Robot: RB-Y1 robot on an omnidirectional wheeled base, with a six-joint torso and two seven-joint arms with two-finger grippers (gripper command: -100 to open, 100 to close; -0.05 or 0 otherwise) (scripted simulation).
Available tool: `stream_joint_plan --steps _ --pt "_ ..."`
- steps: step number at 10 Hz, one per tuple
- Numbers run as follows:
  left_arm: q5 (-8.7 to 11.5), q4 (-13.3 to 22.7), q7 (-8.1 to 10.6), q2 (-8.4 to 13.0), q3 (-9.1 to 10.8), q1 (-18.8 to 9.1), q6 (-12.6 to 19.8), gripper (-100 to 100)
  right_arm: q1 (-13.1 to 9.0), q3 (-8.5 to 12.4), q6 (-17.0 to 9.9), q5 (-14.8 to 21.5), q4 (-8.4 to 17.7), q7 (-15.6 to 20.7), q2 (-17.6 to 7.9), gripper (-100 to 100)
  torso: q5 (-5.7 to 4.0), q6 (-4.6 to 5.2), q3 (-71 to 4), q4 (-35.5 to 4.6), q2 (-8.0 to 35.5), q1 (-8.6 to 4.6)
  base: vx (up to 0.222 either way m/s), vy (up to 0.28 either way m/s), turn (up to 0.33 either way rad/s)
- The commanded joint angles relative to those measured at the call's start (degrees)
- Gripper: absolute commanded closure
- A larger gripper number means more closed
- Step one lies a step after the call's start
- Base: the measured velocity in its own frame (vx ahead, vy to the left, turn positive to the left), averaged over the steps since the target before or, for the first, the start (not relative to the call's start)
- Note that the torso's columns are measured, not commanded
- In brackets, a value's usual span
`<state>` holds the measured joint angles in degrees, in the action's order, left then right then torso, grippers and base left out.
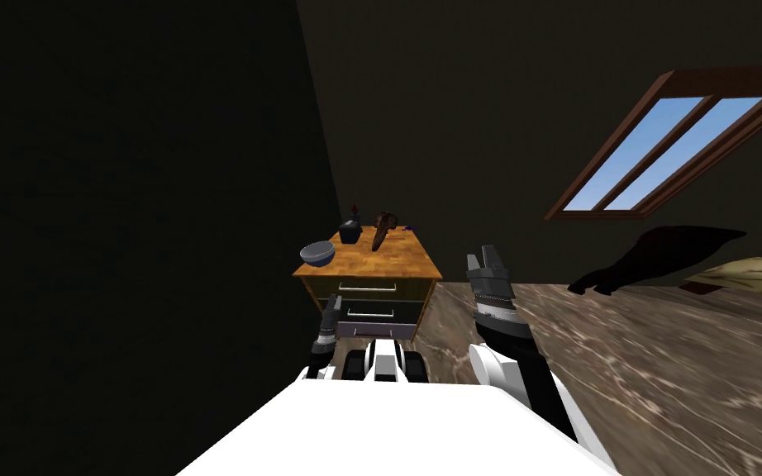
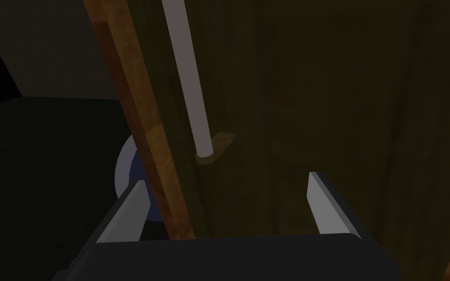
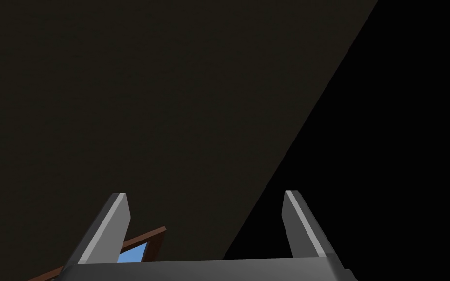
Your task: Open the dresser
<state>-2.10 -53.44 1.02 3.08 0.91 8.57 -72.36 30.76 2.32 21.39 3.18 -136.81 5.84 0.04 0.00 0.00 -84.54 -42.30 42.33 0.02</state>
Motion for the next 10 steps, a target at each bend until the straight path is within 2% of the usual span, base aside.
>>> stream_joint_plan --steps 1,2,6,7,8,10 --pt "-0.05 0.1 0.08 -1.2 -0.01 0.16 -0.27 -100 0.0 0.0 0.0 0.0 0.0 0.0 0.0 0 0.0 0.0 0.0 0.0 0.0 0.01 0.013 -0.003 0.0" --pt "0.06 -0.59 0.13 -1.2 0.13 -1.12 1.62 -100 0.0 0.0 0.0 0.0 0.0 0.0 0.0 0 0.0 0.0 0.01 -0.01 0.02 0.02 -0.011 -0.005 0.021" --pt "0.3 -1.97 0.2 -0.91 0.43 -3.72 5.46 -100 -0.01 0.0 0.0 0.0 0.0 0.0 0.0 0 0.0 0.0 -0.02 0.01 -0.04 -0.02 -0.023 -0.005 0.014" --pt "0.24 -2.04 0.22 -0.94 0.35 -3.04 4.71 -100 -0.01 0.0 0.0 0.0 0.0 0.0 0.0 0 0.0 0.0 -0.04 0.02 -0.06 -0.02 -0.009 -0.003 0.002" --pt "0.14 -1.05 0.15 -1.1 0.23 -1.99 2.9 100 -0.01 0.0 0.0 0.0 0.0 0.0 0.0 0 0.0 0.0 -0.05 0.03 -0.09 -0.01 0.015 0.005 -0.027" --pt "-0.02 -0.14 0.11 -1.29 0.03 -0.26 0.35 100 -0.01 0.0 0.0 0.0 0.0 0.0 0.0 0 0.12 0.11 -0.17 0.21 -0.42 0.11 0.018 0.003 -0.015"
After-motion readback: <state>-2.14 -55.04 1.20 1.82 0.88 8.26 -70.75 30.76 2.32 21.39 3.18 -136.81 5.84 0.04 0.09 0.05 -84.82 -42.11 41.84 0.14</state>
